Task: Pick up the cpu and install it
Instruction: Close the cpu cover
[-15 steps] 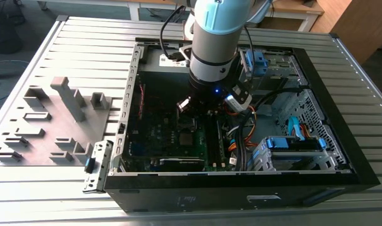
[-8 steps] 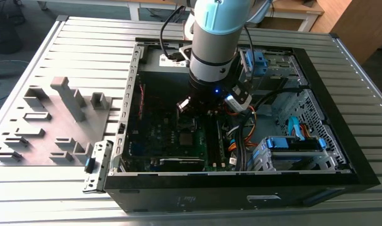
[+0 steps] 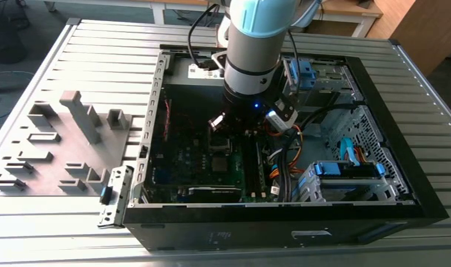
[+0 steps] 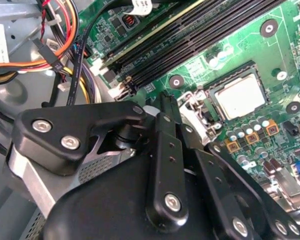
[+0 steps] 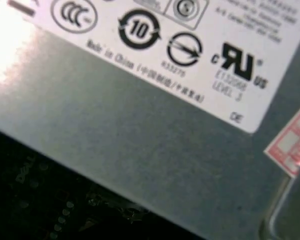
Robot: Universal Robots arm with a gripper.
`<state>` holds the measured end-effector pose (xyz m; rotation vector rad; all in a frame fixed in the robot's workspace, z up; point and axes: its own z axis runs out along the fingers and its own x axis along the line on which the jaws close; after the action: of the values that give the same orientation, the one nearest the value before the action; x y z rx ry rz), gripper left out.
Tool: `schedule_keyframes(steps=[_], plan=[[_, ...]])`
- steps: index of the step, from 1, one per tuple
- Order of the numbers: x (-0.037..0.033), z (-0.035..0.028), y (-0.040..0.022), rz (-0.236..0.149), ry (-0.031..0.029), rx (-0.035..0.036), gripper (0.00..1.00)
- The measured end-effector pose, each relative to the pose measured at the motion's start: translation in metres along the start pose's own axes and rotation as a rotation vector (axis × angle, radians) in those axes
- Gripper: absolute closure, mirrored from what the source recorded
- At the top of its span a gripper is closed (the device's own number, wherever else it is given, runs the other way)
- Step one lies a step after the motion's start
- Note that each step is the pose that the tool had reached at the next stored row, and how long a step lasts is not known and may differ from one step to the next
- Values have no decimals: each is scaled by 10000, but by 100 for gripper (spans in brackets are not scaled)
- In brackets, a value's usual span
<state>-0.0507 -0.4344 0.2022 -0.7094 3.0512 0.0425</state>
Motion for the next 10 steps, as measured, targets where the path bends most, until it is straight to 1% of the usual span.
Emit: schedule_keyframes(steps=[4,10], plan=[[0,-7,1,1,0,0,88],[0,-62,2,-1,-20,-32,88]])
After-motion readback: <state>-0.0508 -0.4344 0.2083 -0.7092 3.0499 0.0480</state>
